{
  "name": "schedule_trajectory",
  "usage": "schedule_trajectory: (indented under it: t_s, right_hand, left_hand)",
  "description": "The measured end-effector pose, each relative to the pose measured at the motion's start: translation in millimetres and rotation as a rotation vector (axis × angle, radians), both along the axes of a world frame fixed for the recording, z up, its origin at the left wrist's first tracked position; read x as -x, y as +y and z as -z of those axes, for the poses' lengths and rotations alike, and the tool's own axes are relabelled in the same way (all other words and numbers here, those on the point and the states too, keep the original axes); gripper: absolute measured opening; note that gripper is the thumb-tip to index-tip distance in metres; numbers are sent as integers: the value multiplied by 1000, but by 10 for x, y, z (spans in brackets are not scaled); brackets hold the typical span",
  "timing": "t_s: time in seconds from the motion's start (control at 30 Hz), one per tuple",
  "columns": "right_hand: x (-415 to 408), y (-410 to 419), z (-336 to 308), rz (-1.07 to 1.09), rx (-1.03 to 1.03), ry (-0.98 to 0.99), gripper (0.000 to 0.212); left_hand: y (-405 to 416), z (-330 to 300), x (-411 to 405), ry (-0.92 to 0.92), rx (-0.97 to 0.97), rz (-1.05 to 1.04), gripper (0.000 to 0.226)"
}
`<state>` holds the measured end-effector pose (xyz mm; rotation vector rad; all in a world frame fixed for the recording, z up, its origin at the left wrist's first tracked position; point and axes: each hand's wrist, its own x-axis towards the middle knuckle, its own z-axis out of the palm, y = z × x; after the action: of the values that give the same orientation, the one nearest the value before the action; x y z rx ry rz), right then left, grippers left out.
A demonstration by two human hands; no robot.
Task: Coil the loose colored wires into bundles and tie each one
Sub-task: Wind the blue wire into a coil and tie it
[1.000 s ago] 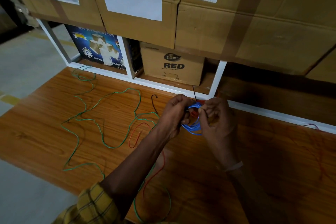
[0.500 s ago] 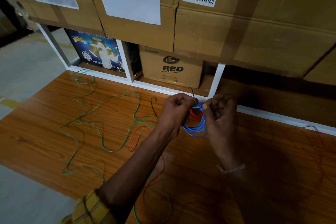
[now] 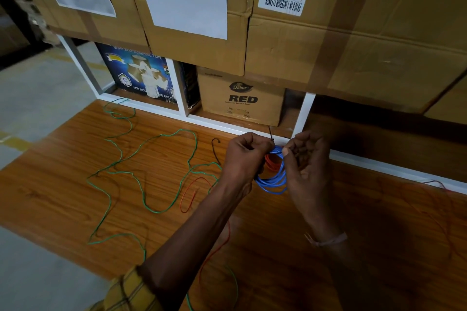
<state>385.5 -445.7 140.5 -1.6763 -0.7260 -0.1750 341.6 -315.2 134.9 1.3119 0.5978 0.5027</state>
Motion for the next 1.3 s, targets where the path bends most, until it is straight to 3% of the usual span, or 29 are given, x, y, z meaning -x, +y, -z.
schedule_trajectory:
  t_s: [0.2, 0.3, 0.5, 0.67, 0.93, 1.3]
  right_hand:
    - [-83, 110, 14, 110, -156, 270, 36]
    - [-85, 143, 40, 141, -187, 350, 27]
    - [16, 194, 60, 171, -118, 291, 14]
    - [98, 199, 63, 192, -15, 167, 15]
    - [88, 161, 21, 139, 25, 128, 22]
    - [37, 107, 43, 177, 103, 43, 13]
  left_hand:
    - [-15, 2, -12, -5, 11, -32, 11]
    - [-24, 21, -7, -35, 25, -50, 6]
    - [-33, 41, 12, -58, 30, -45, 7]
    - [-36, 47, 13, -62, 45, -46, 15]
    - [-64, 40, 24, -69, 51, -74, 15]
    - [-104, 20, 13, -57, -13, -88, 17]
